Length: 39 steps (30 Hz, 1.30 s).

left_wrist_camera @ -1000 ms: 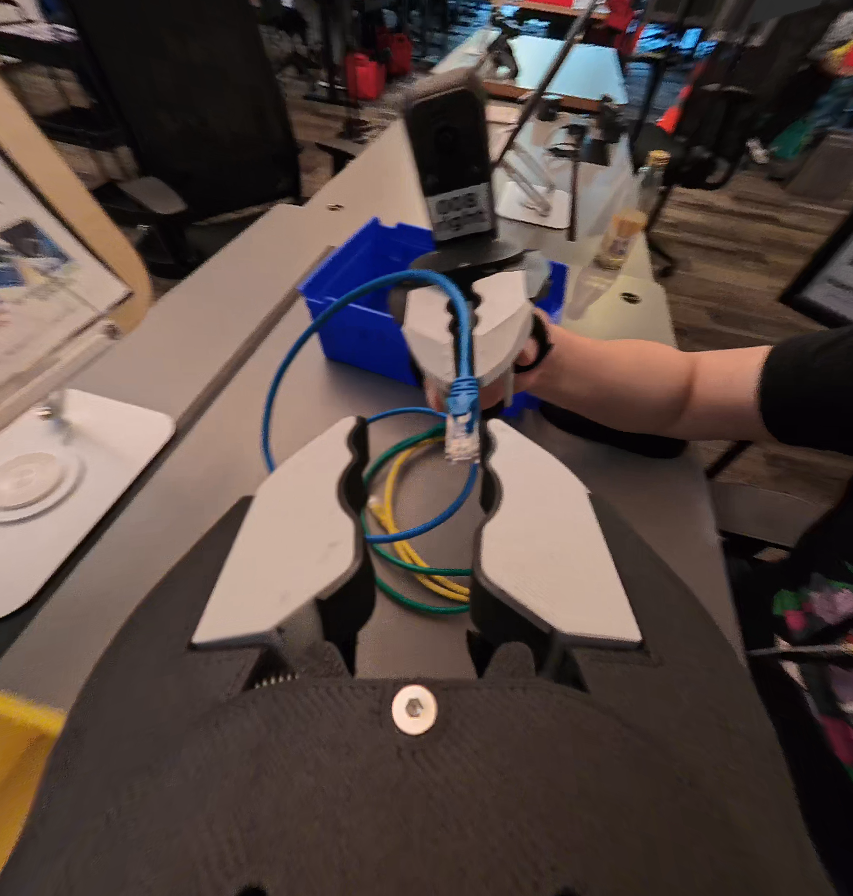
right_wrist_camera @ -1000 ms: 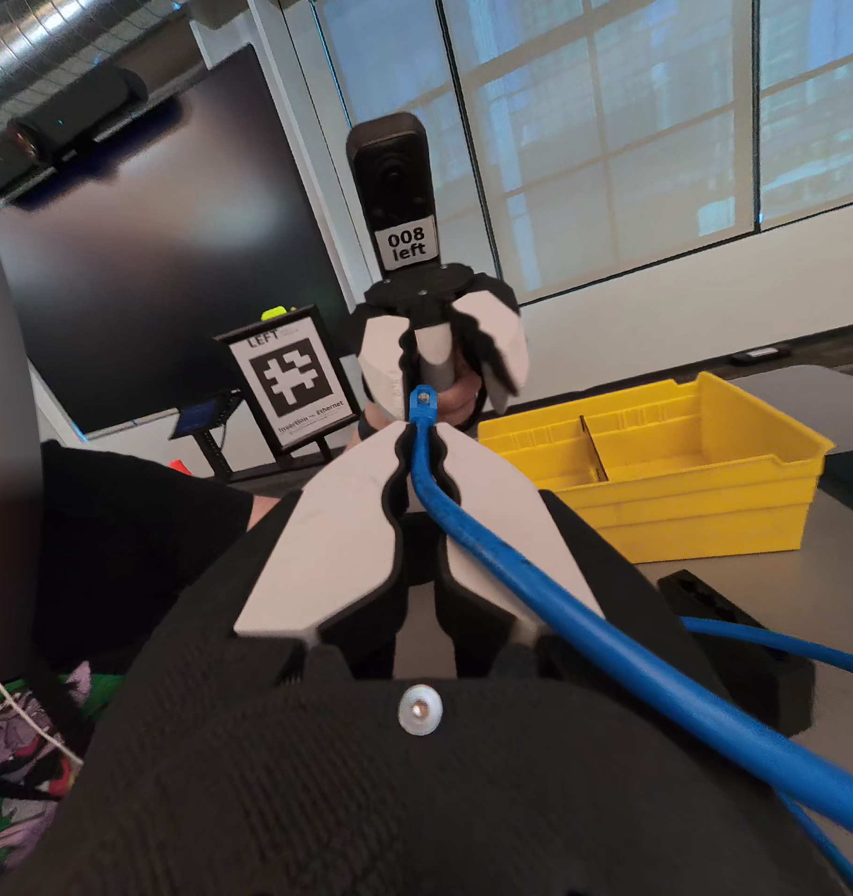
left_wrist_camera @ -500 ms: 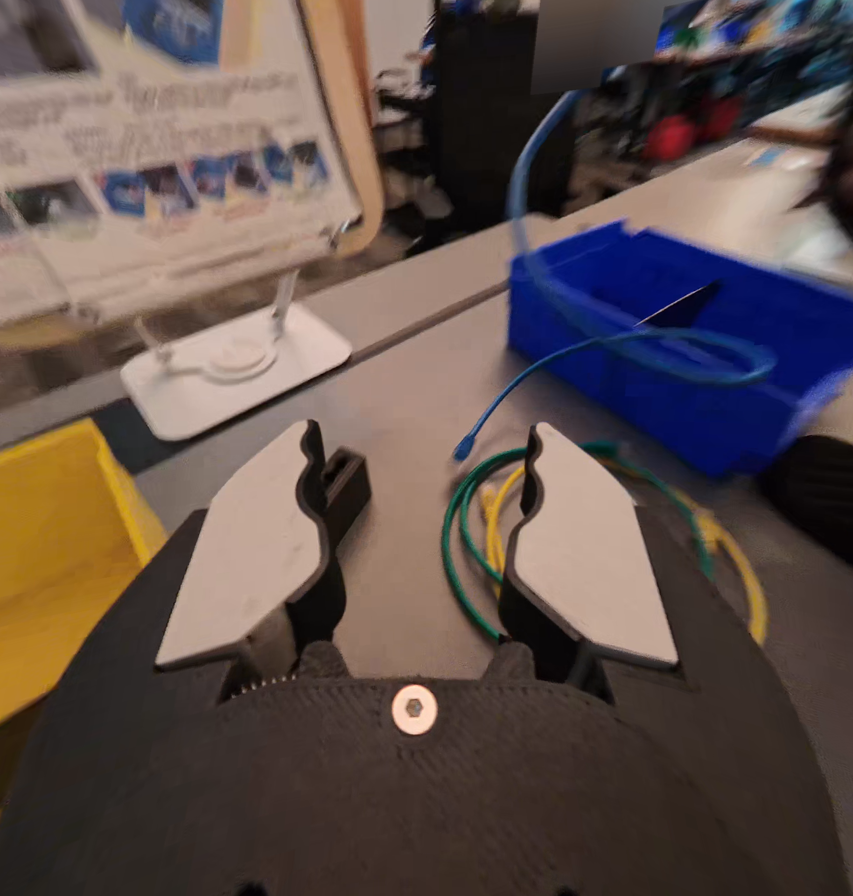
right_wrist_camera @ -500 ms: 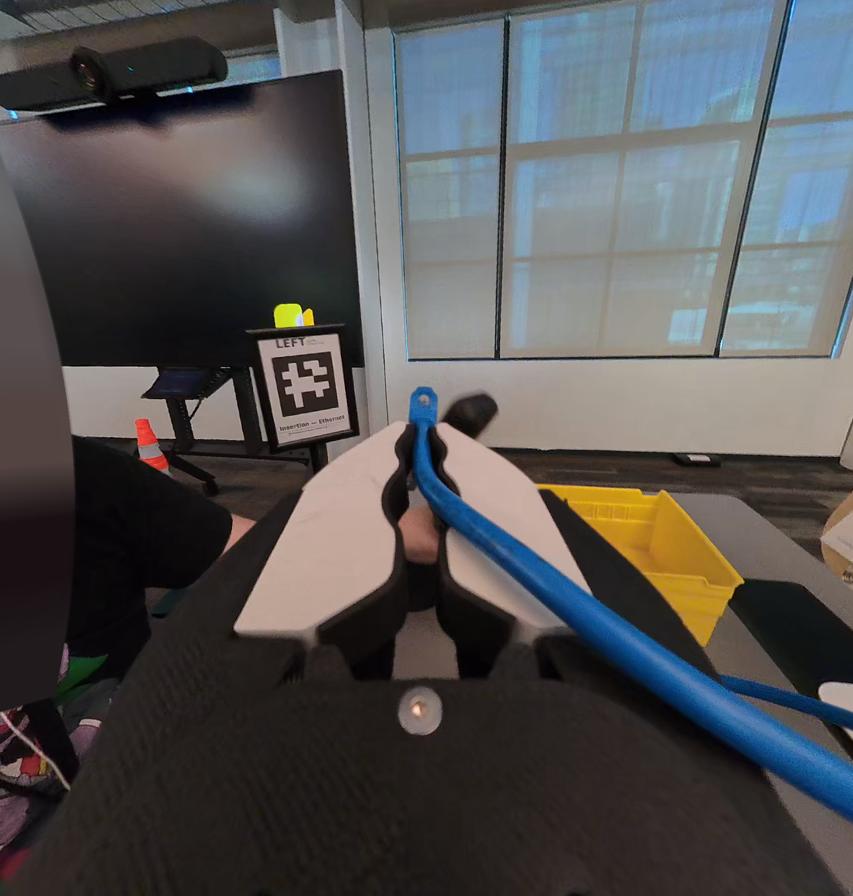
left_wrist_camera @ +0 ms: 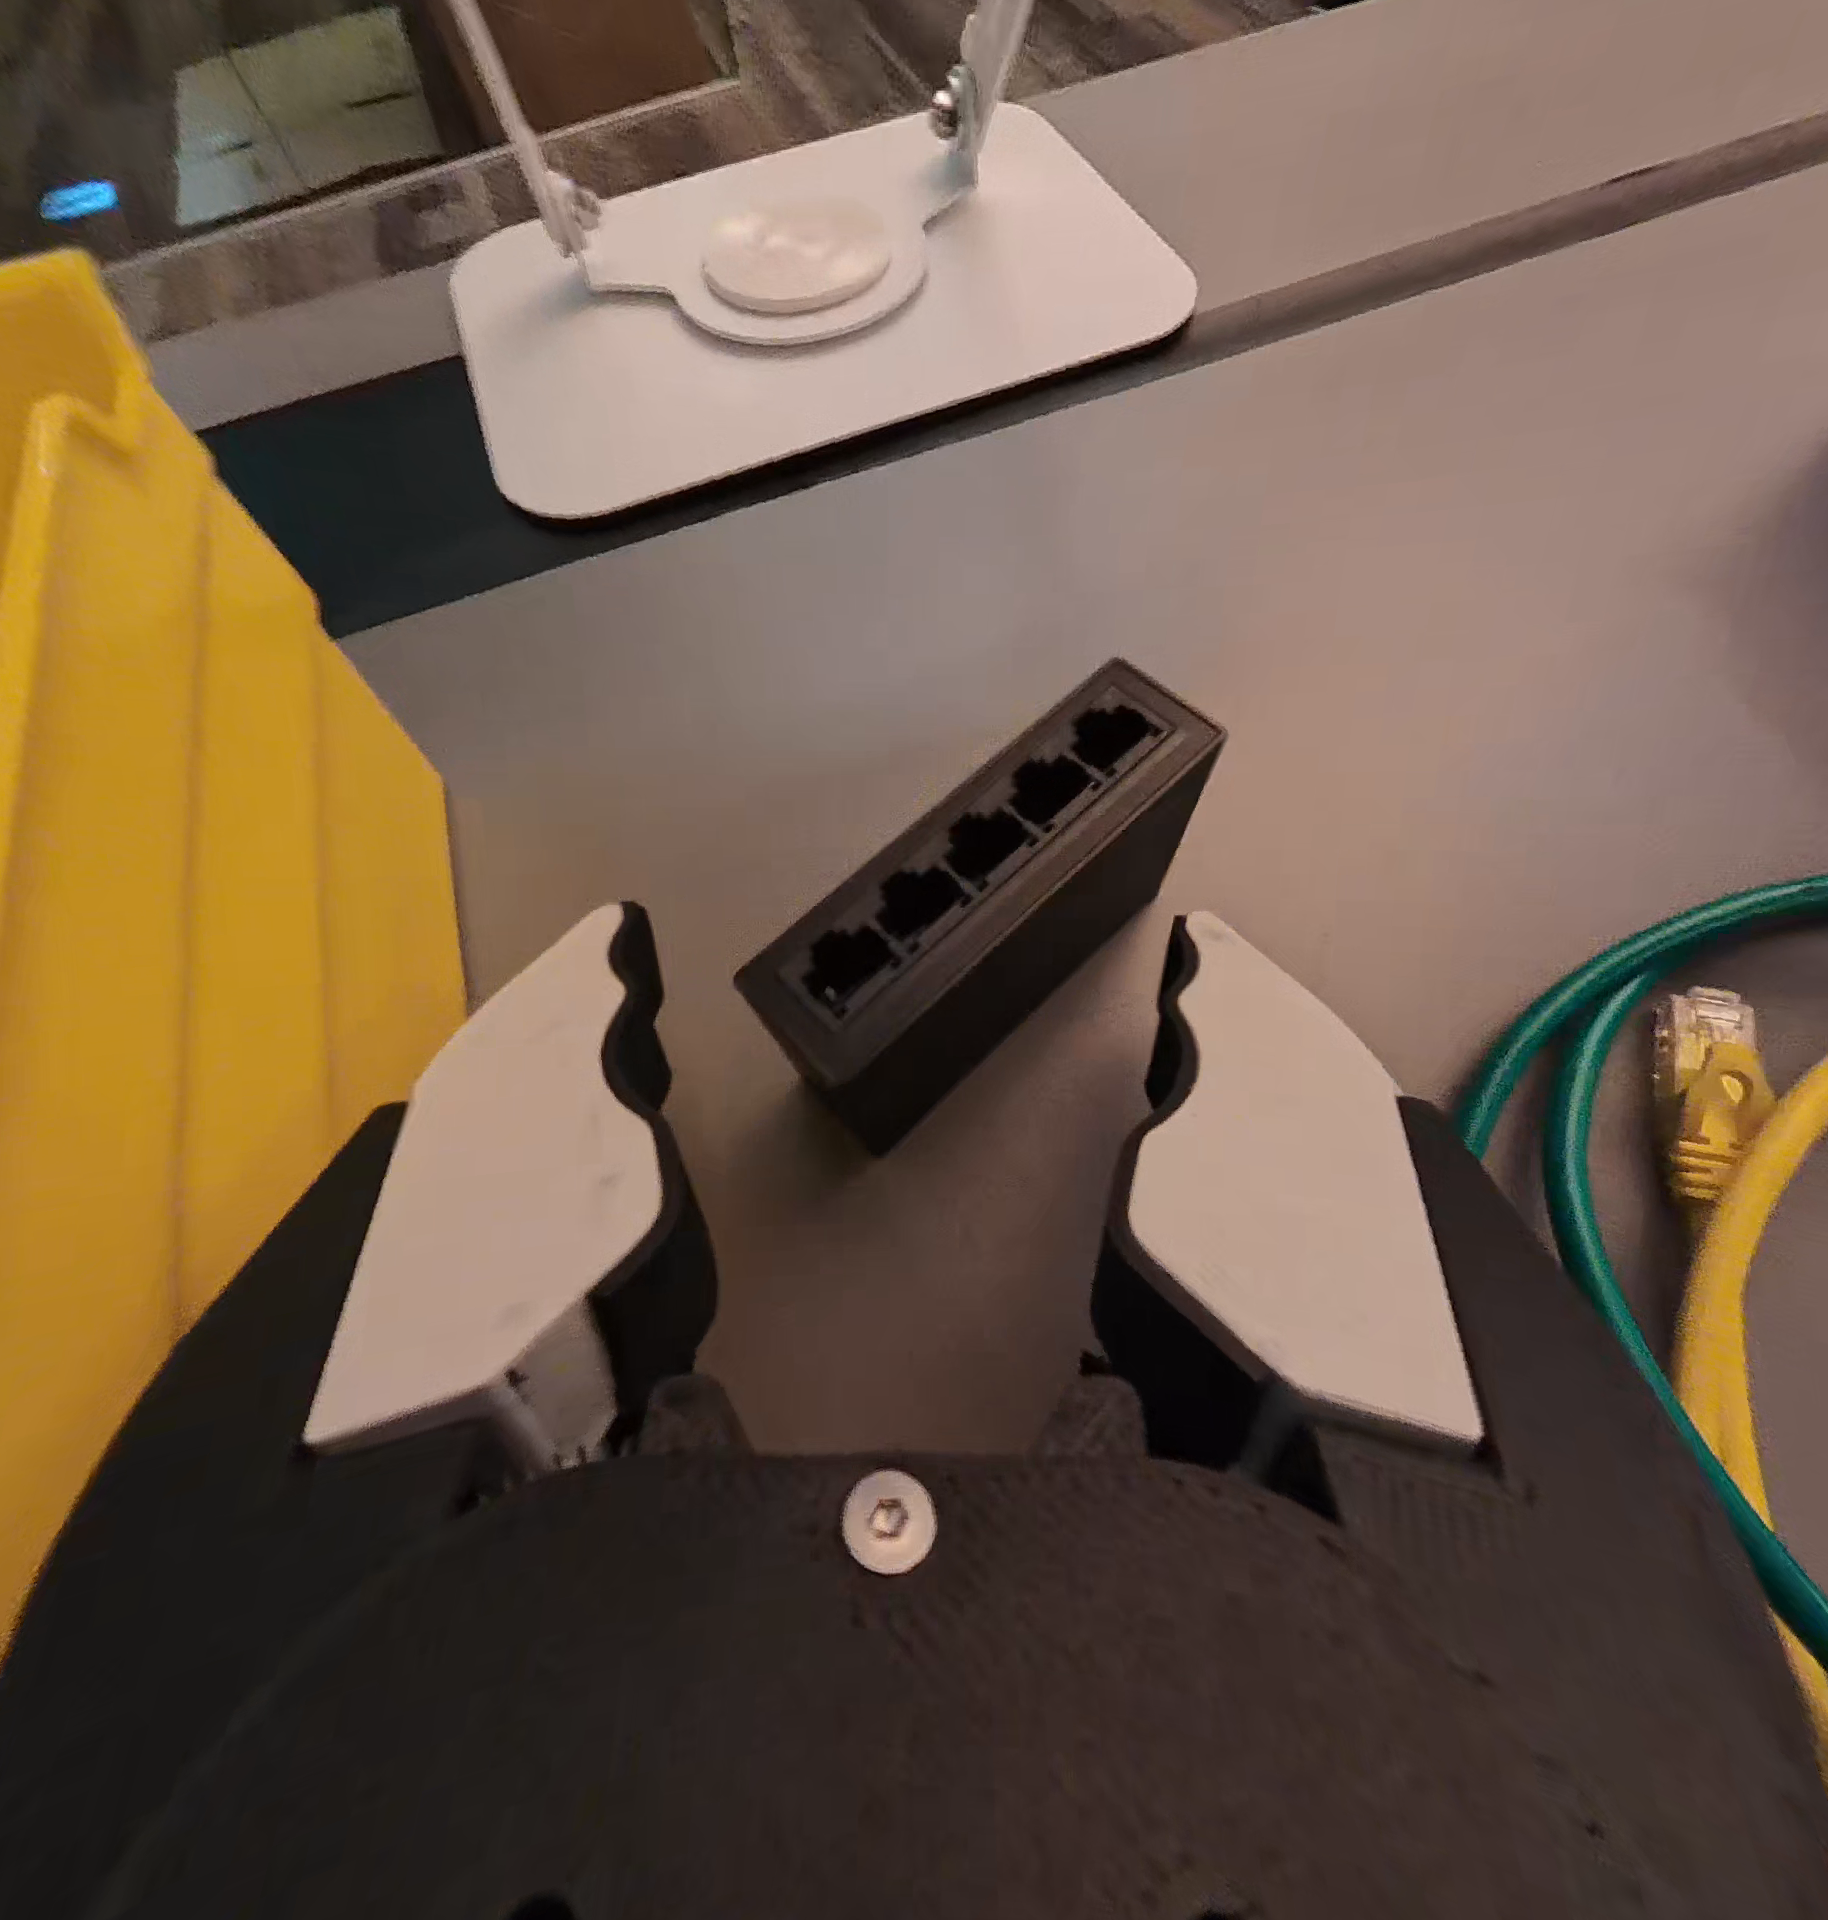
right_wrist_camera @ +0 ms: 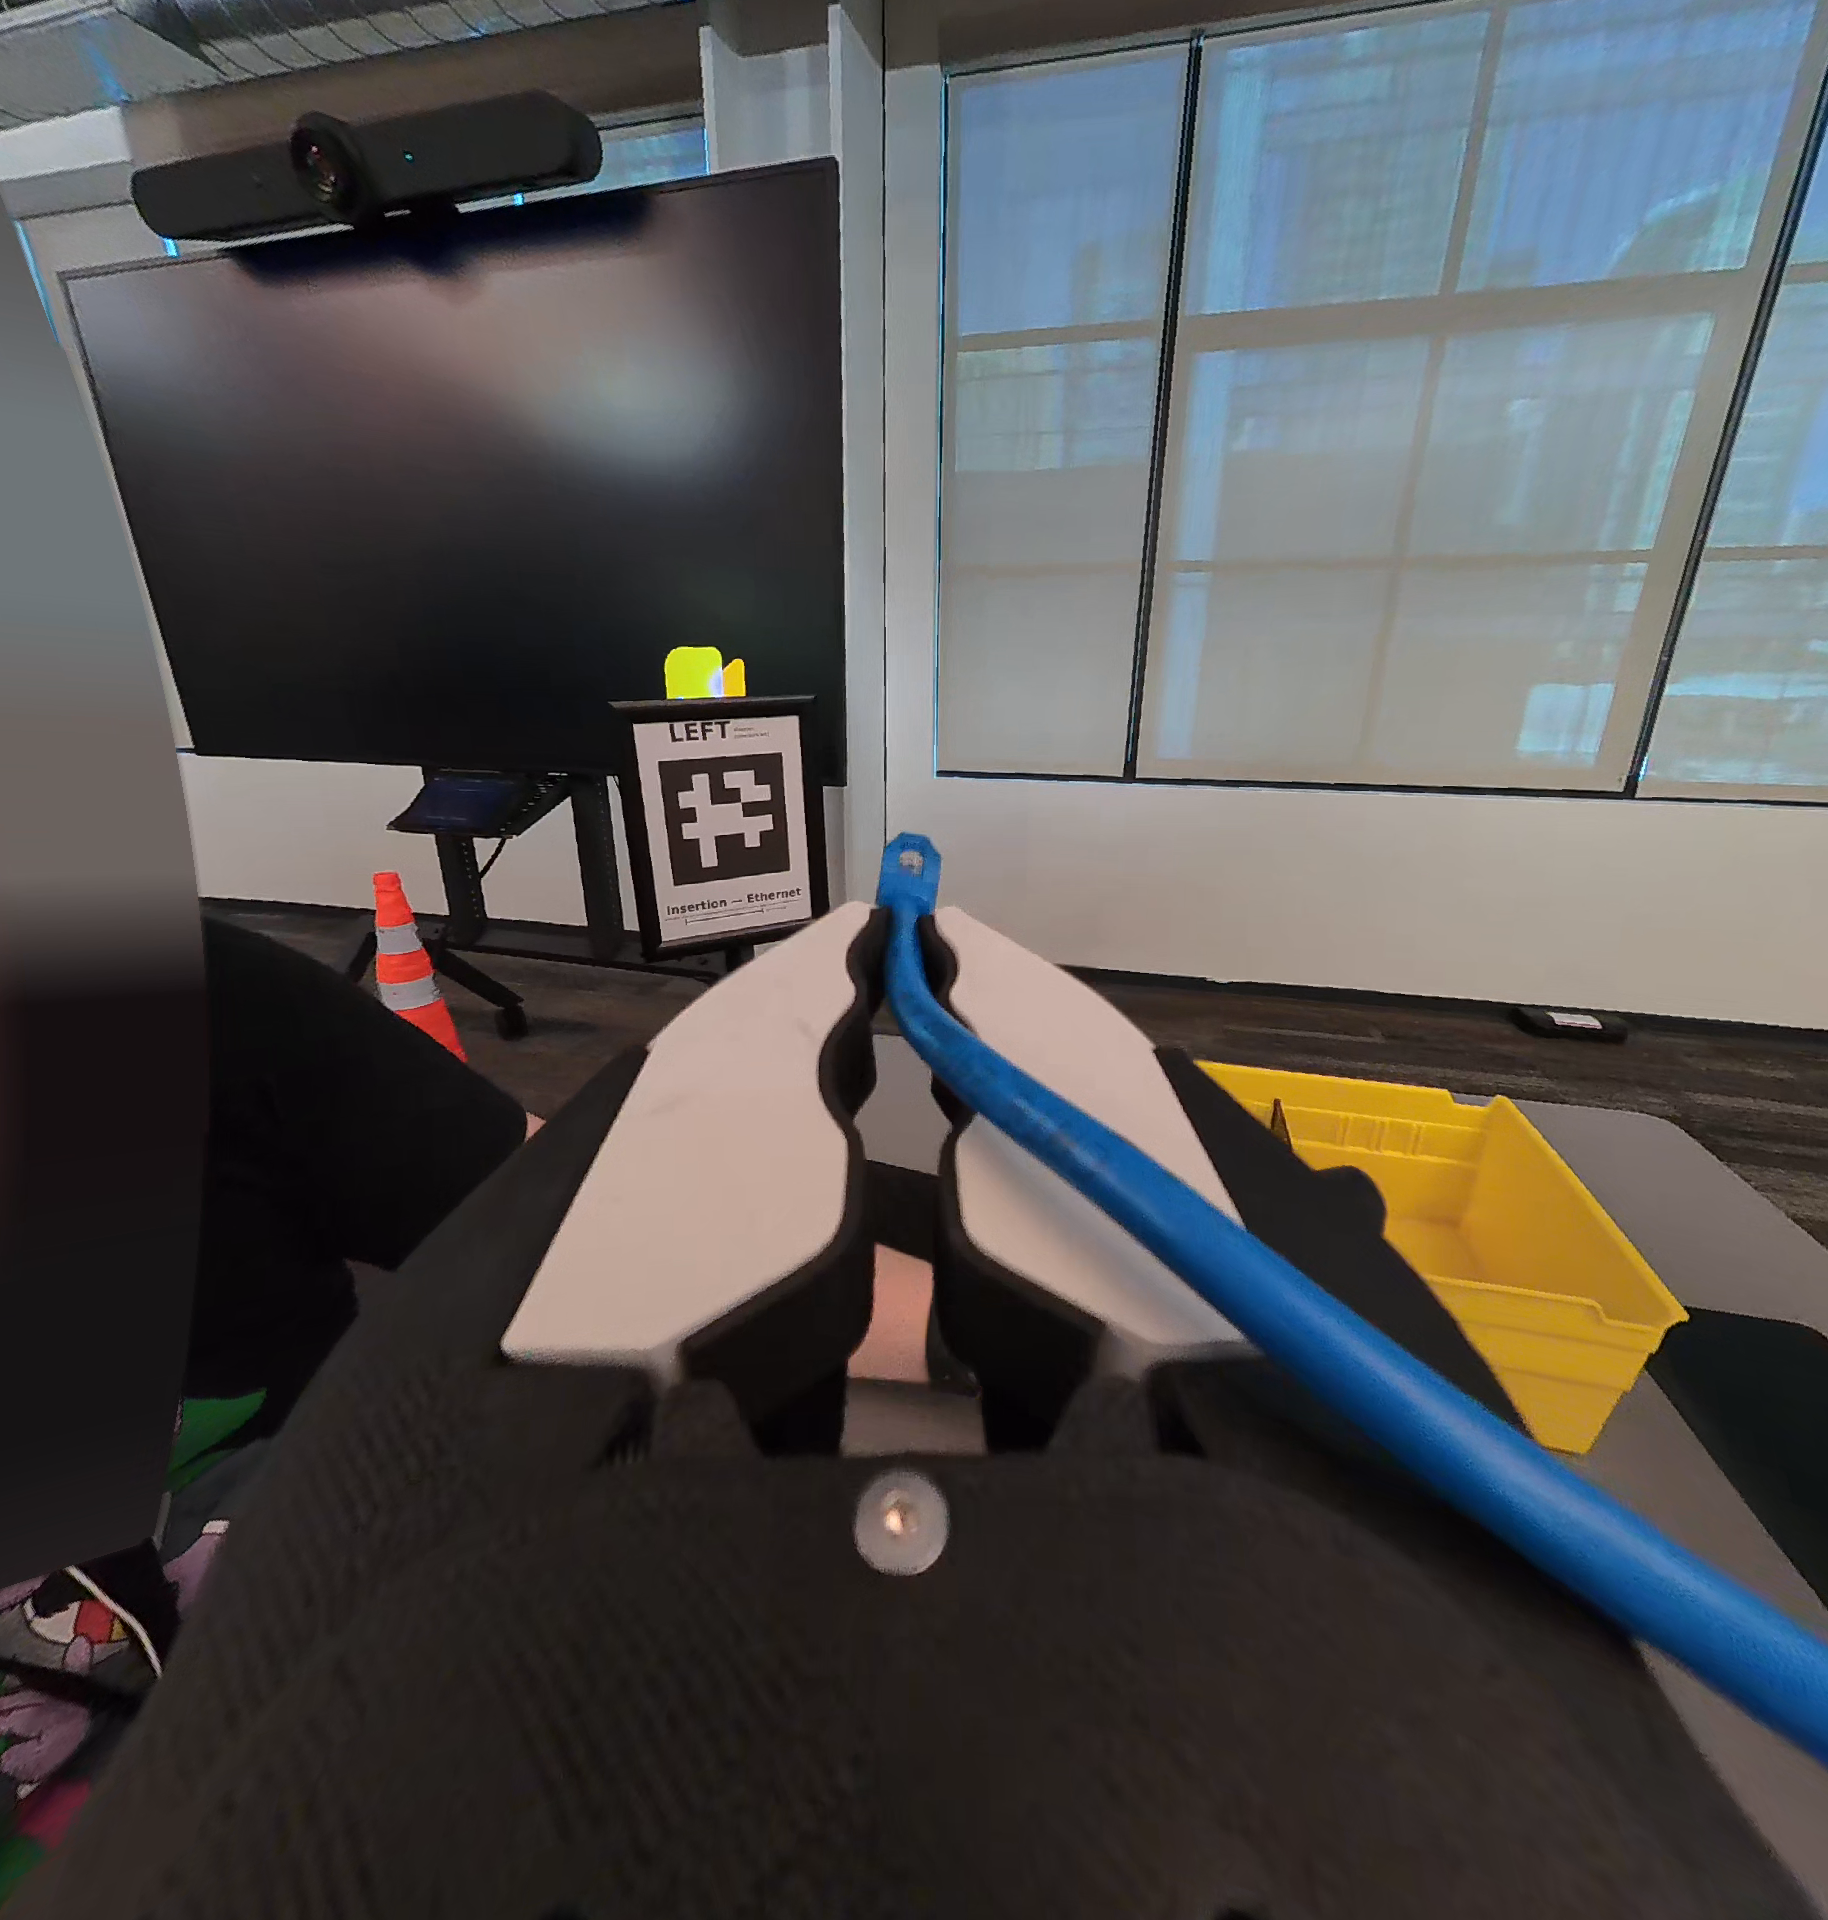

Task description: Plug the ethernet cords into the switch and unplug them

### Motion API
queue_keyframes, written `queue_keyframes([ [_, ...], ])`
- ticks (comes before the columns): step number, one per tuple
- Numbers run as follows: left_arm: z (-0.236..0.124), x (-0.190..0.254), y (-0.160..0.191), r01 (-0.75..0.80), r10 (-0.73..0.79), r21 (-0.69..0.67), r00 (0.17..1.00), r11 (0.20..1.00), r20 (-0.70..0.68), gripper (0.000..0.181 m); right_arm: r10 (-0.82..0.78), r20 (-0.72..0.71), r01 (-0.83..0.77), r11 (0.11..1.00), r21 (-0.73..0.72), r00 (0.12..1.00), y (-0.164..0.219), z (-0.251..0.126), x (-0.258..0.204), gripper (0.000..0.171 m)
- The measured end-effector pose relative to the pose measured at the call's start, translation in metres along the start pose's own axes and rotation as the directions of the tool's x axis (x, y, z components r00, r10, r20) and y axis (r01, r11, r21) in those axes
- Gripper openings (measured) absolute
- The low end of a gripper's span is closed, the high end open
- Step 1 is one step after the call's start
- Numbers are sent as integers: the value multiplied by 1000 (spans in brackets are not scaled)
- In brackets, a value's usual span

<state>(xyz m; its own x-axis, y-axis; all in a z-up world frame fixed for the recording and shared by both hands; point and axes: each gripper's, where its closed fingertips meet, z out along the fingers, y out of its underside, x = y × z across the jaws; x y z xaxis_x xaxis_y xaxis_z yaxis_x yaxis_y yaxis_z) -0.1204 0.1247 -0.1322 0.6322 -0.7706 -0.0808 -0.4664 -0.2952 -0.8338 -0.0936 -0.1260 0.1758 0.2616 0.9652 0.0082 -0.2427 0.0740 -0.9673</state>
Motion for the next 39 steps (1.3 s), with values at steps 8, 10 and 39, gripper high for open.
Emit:
queue_keyframes([
  [8, -5, 32, 7, -68, 64, -16, 979, 998, -193, 32, 25, -16, -25, 1000, -14, 1000, 6, 0, 9, 7],
  [10, -5, 32, 6, -110, 108, -3, 980, 994, -169, 36, 29, -19, -30, 999, -18, 999, 7, 0, 10, 7],
  [39, -54, 40, -100, -450, 447, 225, 892, 864, 68, 36, 0, -193, 0, 1000, -2, 981, 10, -14, 46, 6],
])
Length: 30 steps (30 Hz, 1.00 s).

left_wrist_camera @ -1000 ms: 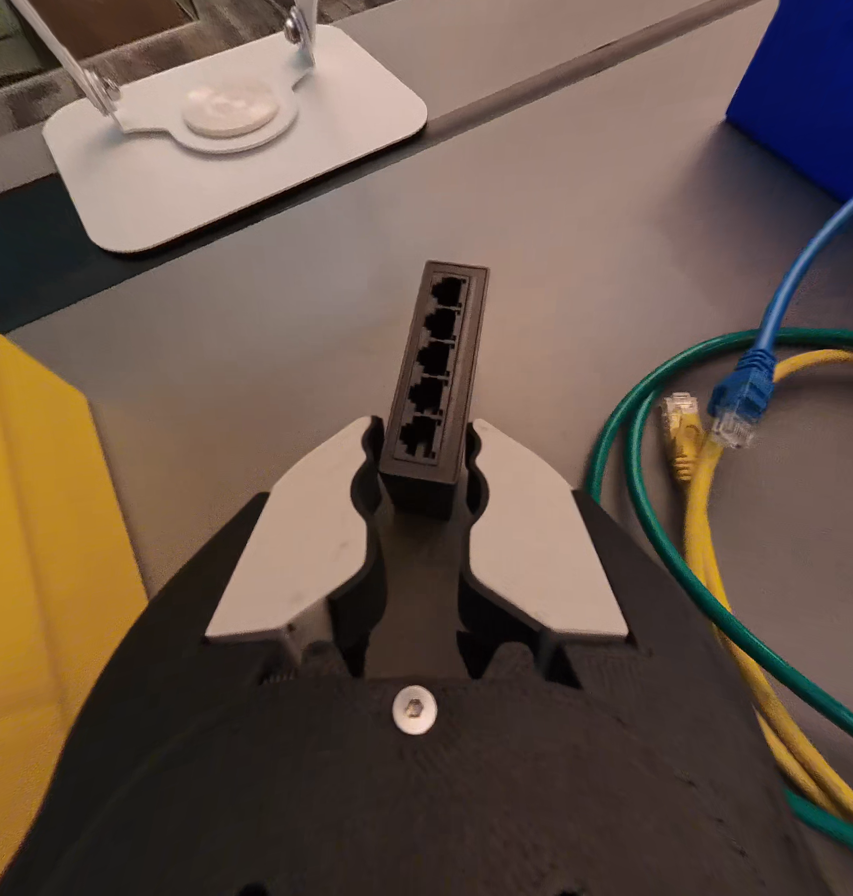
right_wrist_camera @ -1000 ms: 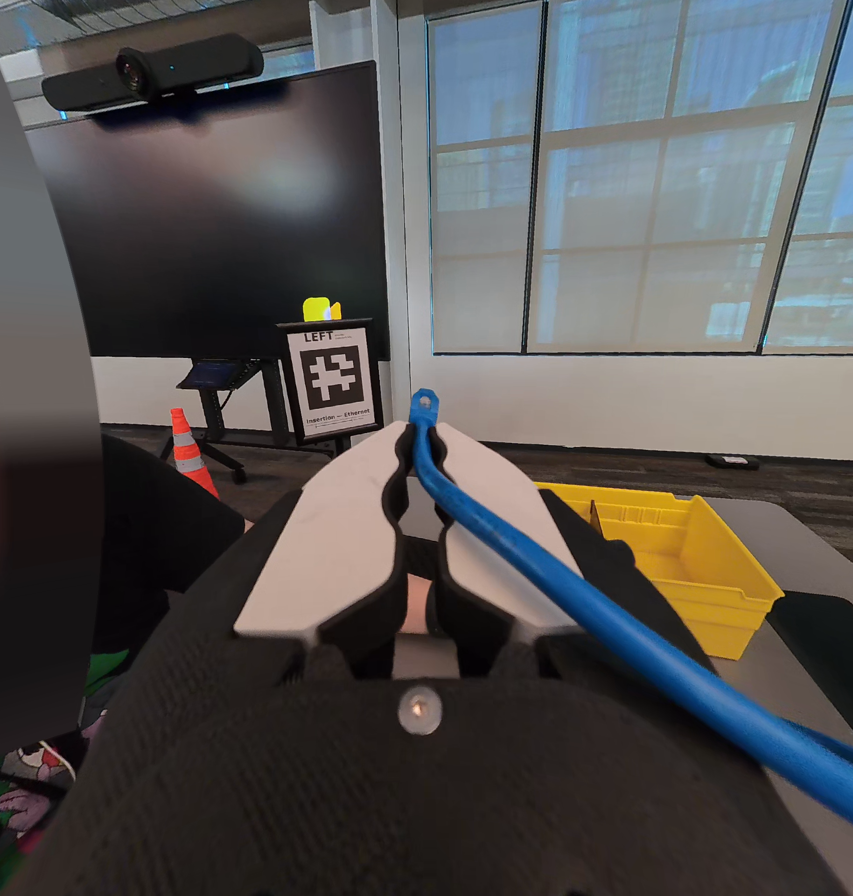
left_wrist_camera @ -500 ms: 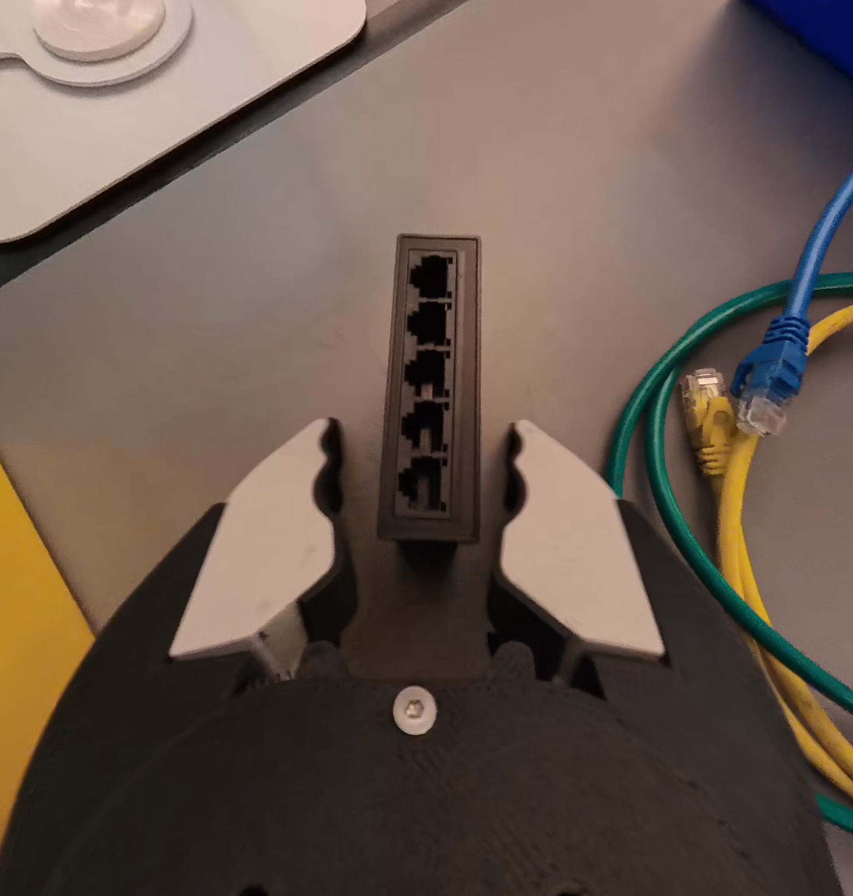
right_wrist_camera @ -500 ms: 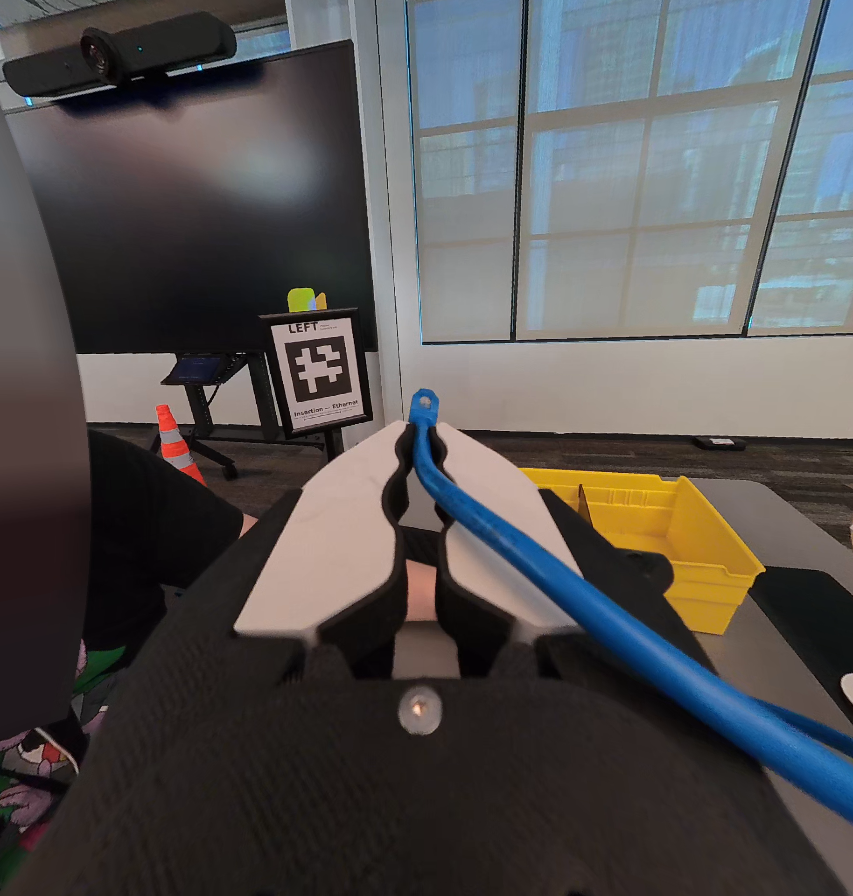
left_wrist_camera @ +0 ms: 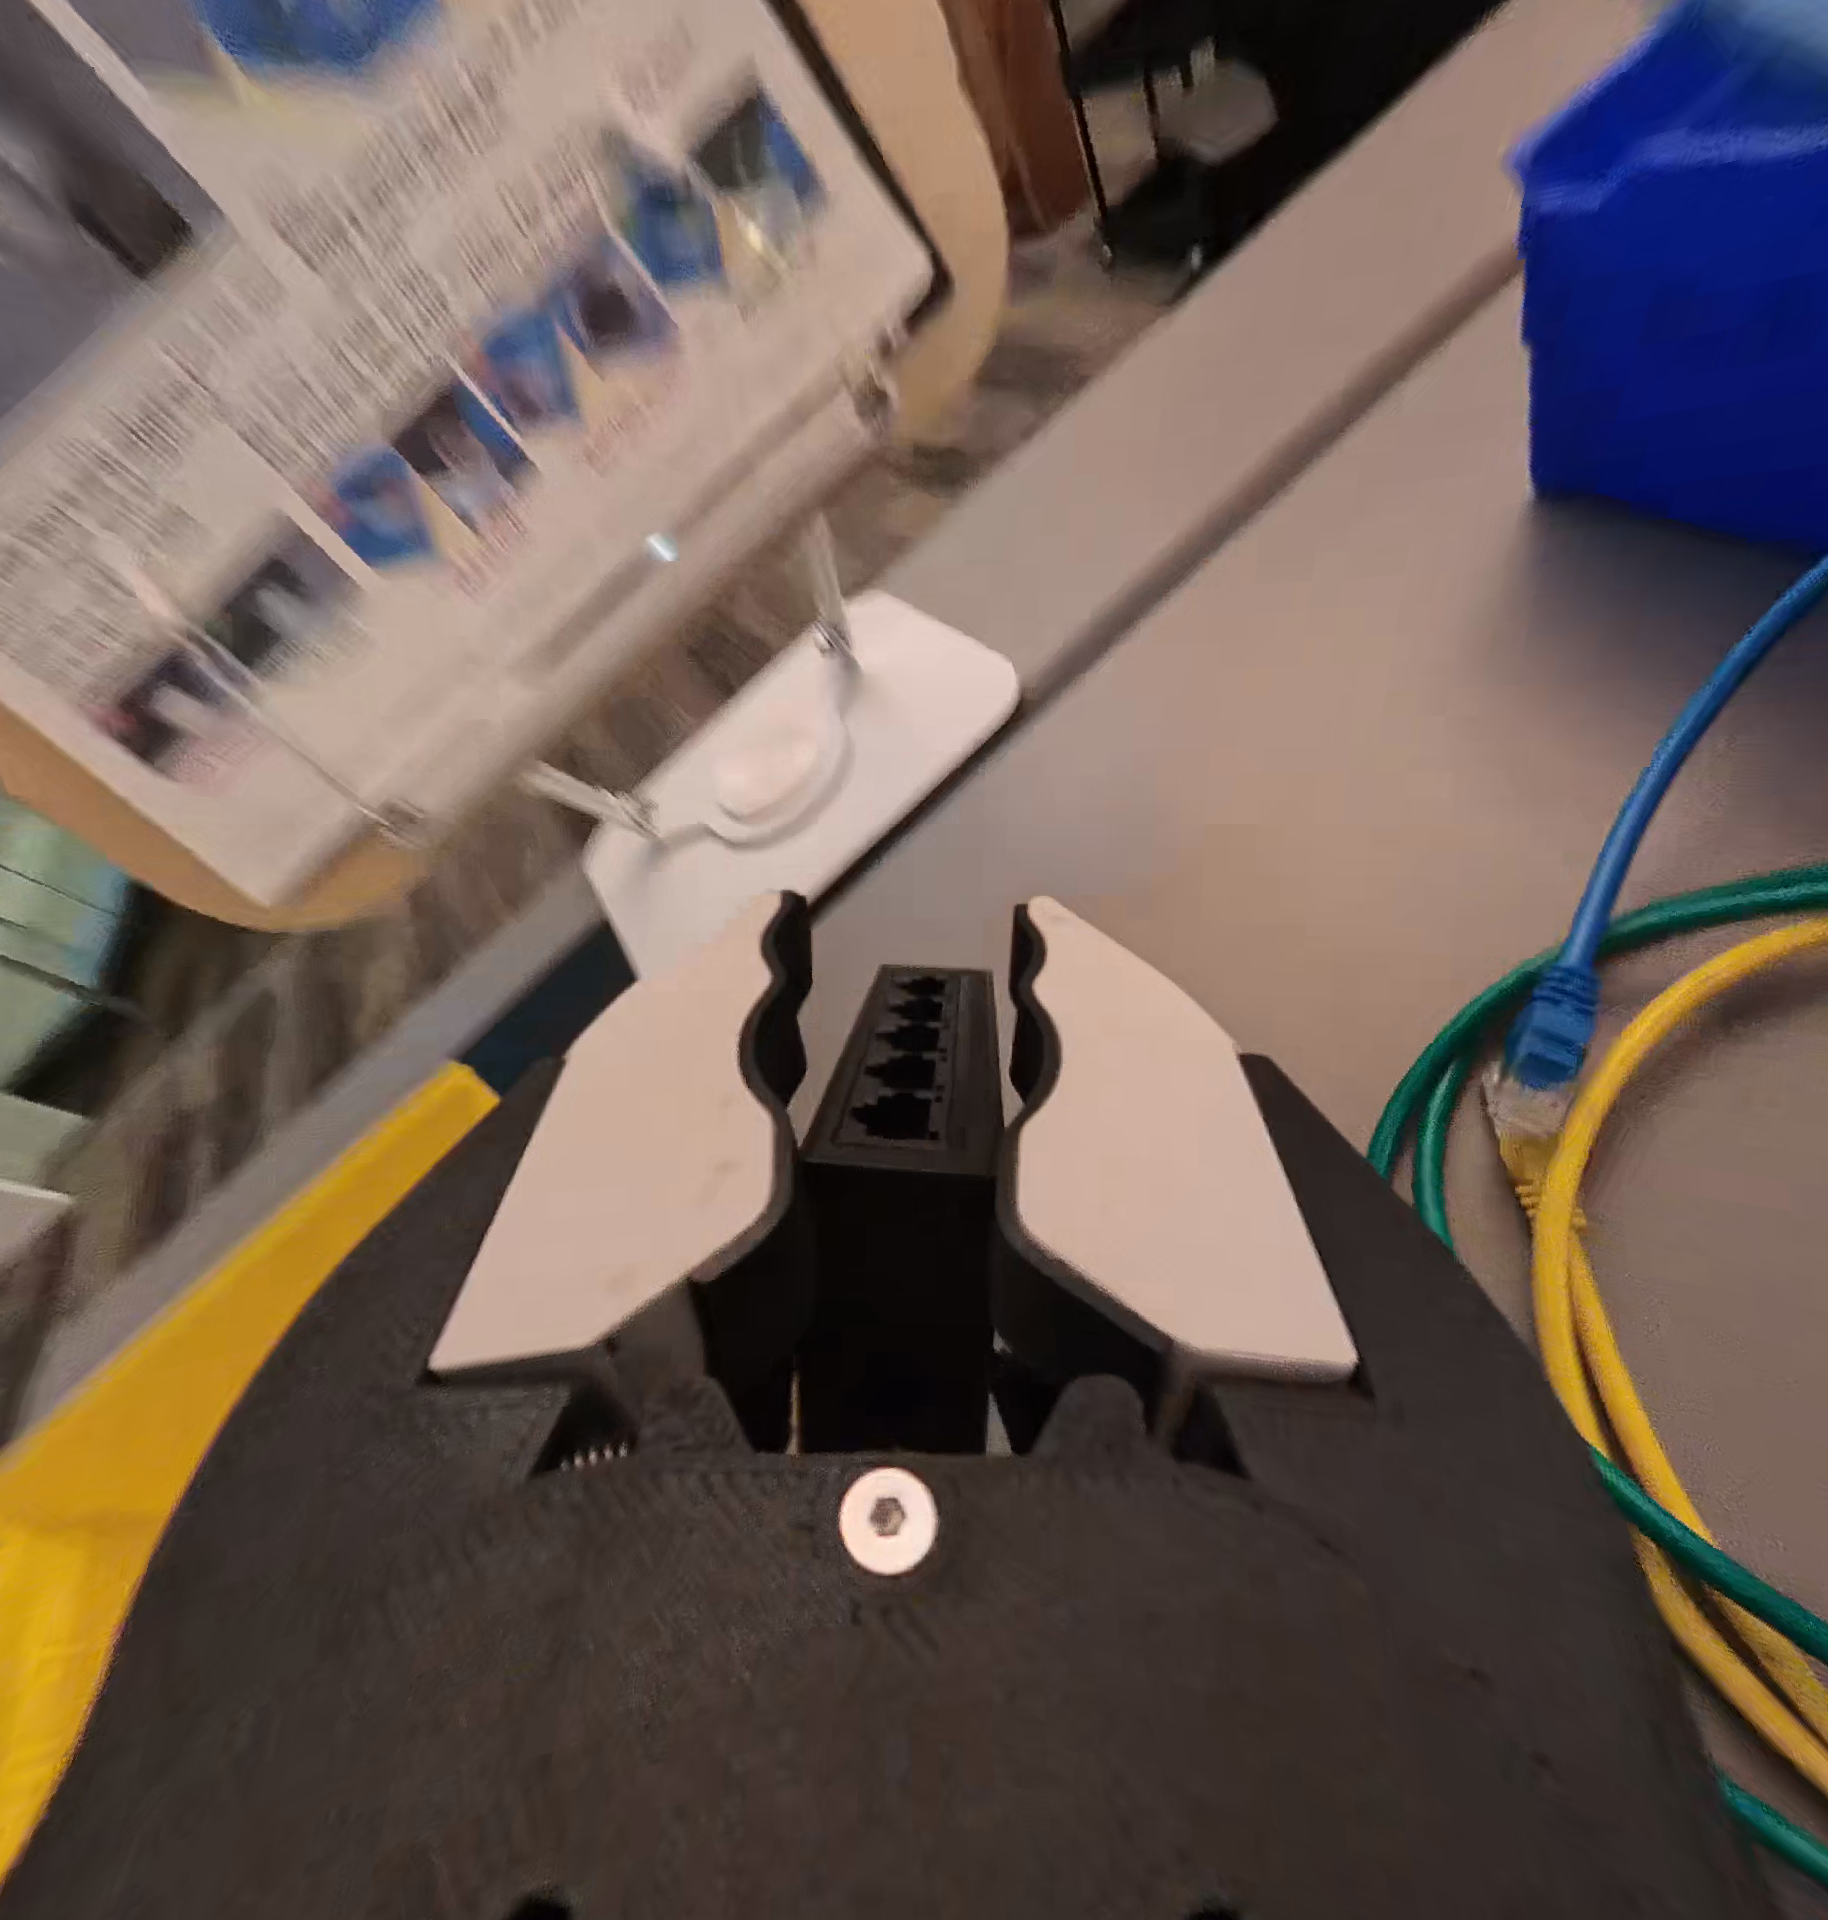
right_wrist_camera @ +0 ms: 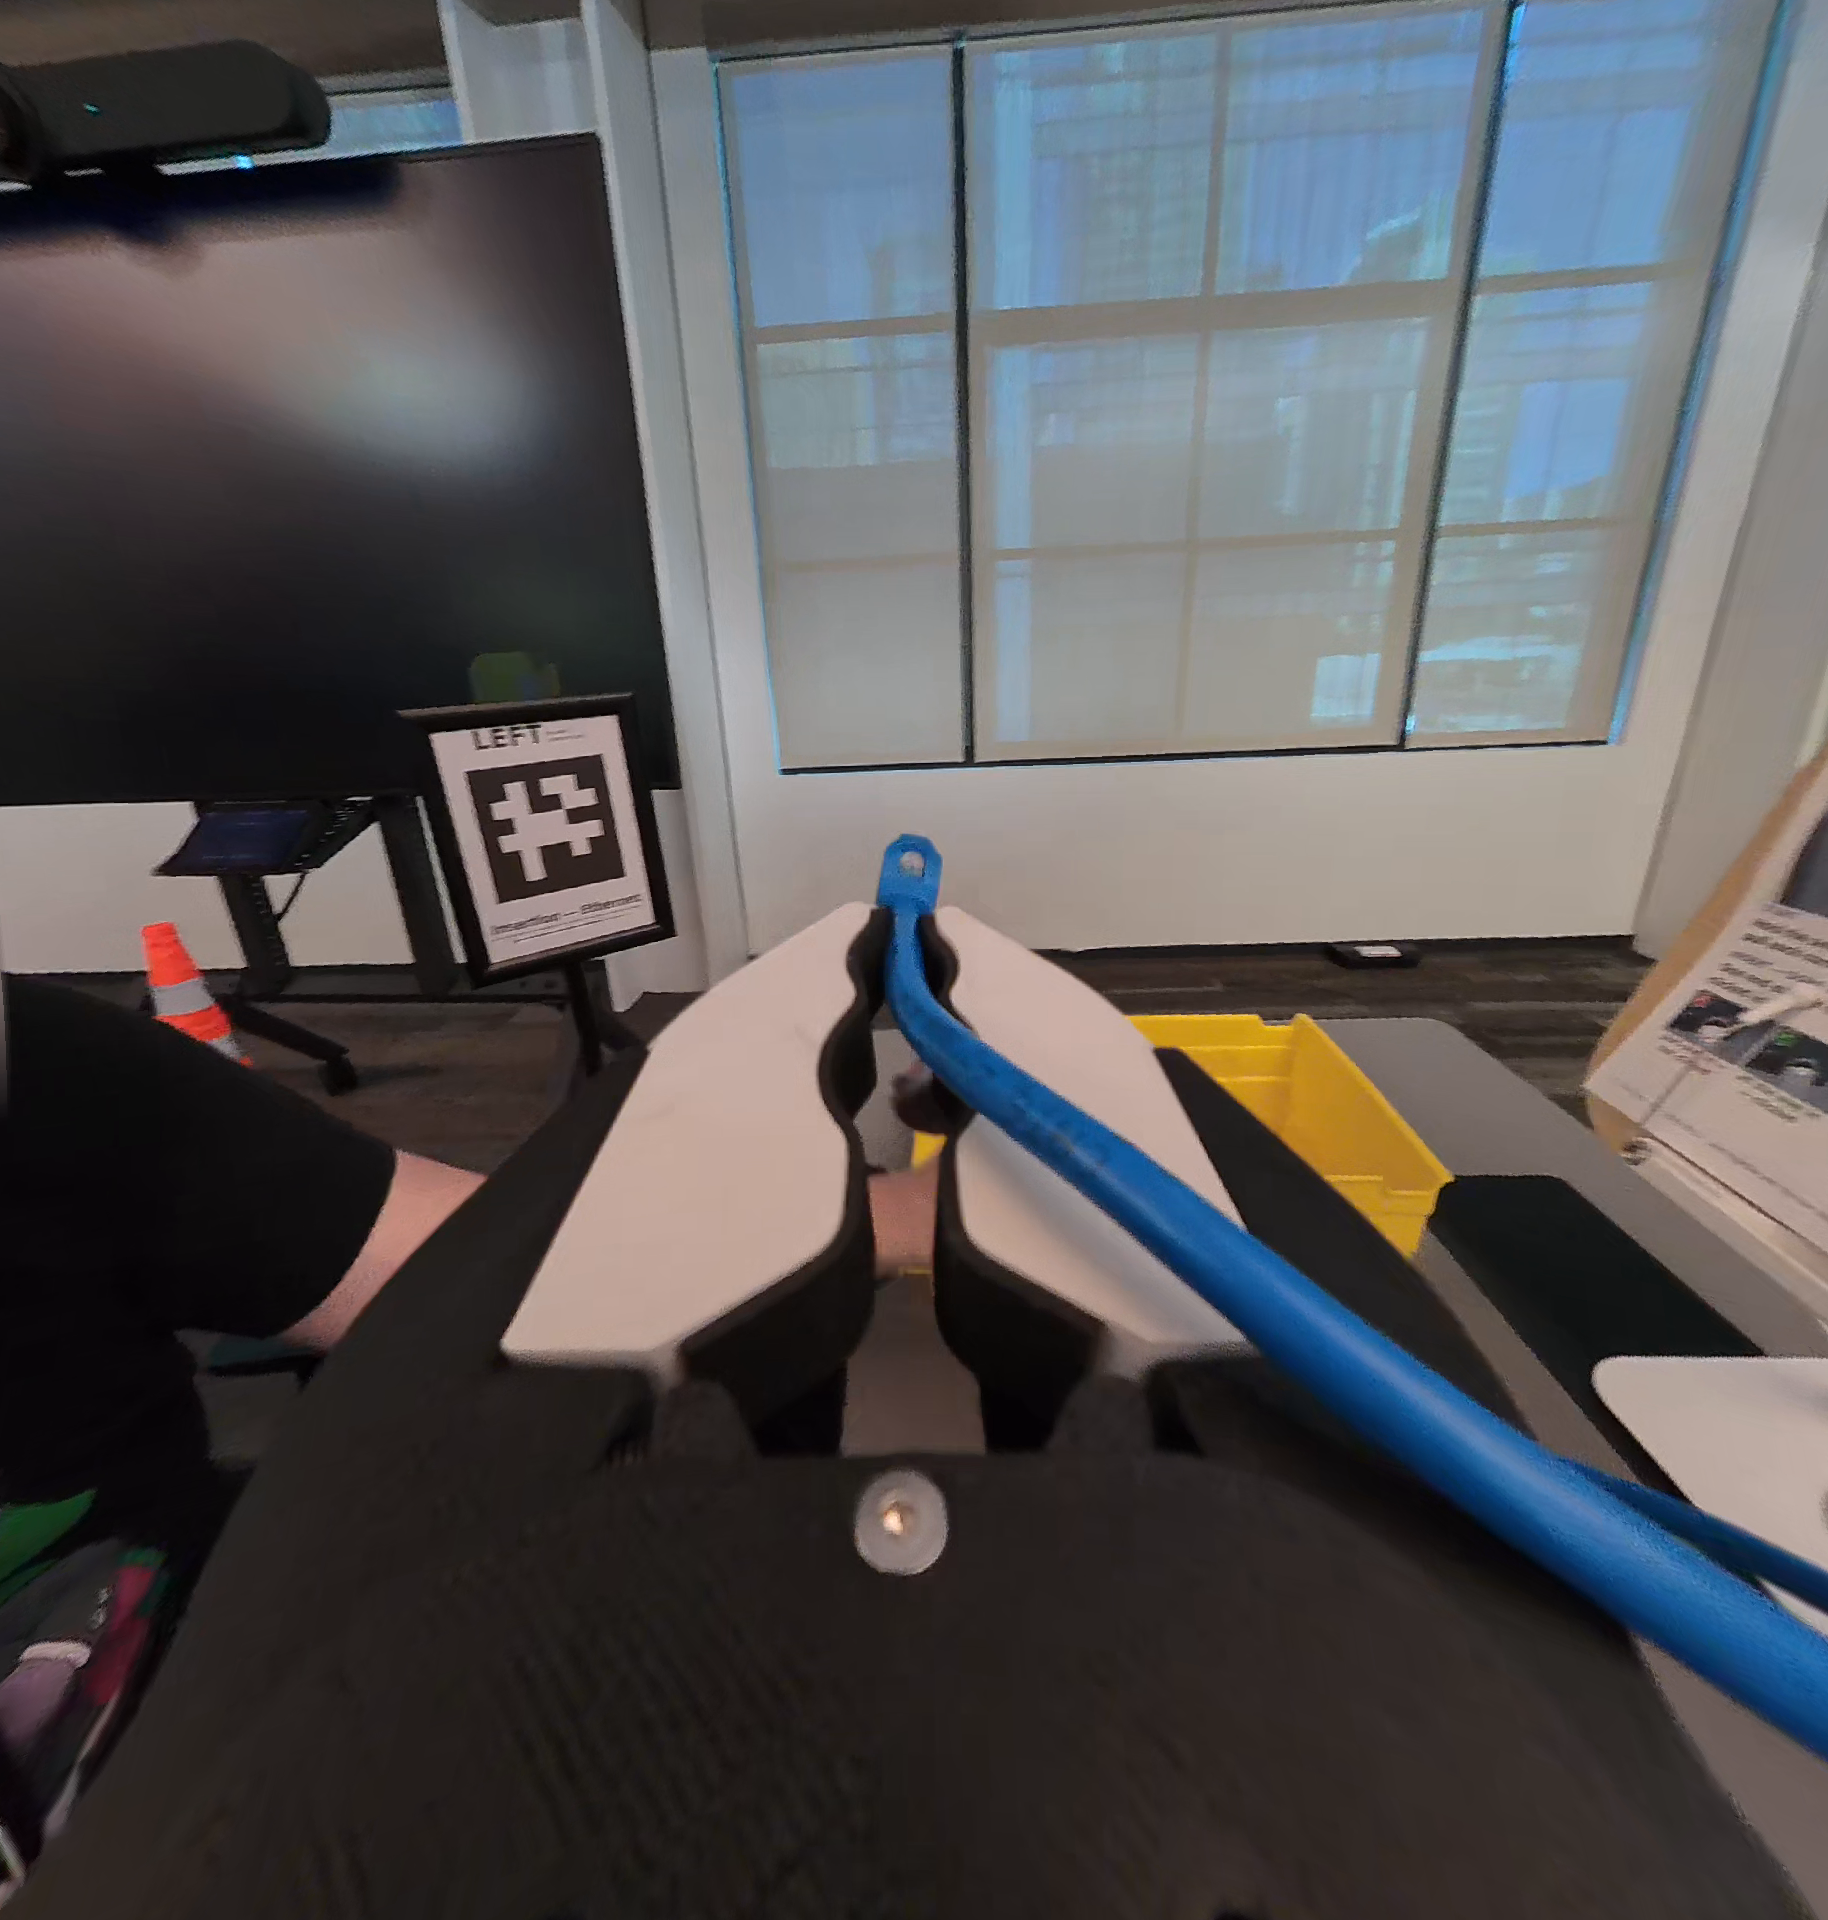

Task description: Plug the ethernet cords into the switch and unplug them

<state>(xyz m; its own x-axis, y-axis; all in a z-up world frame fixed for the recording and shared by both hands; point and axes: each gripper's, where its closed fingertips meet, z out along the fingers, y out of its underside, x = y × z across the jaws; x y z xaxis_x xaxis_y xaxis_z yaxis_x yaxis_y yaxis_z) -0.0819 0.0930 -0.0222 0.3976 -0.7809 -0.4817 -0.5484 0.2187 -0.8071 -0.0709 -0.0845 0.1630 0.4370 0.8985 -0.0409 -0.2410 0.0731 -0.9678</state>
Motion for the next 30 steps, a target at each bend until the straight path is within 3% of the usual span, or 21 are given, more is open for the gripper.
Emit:
queue_keyframes([
  [4, -39, -8, -44, -95, 93, 87, 995, 992, 28, 36, -1, -54, 0, 1000, -17, 999, 4, -2, 10, 6],
  [8, -49, 13, -42, -55, 61, 72, 994, 996, -89, 36, 74, -109, -84, 993, -86, 991, 20, -3, 26, 6],
  [14, -83, -1, -62, 63, -42, 139, 987, 988, -153, 35, 240, -347, -298, 946, -126, 907, 65, -5, 75, 6],
  [19, -136, -20, -97, 200, -137, 297, 966, 934, -219, 35, 268, -390, -388, 881, -271, 881, 128, 27, 77, 6],
  [23, -153, -19, -110, 222, -141, 344, 959, 912, -246, 35, 263, -350, -389, 847, -362, 899, 175, 68, 53, 6],
  [27, -154, -8, -121, 274, -160, 387, 940, 880, -301, 34, 329, -309, -415, 866, -278, 892, 195, 100, 32, 6],
  [30, -151, 13, -132, 316, -153, 402, 909, 860, -388, 34, 357, -276, -397, 912, -101, 892, 175, 106, 28, 6],
])
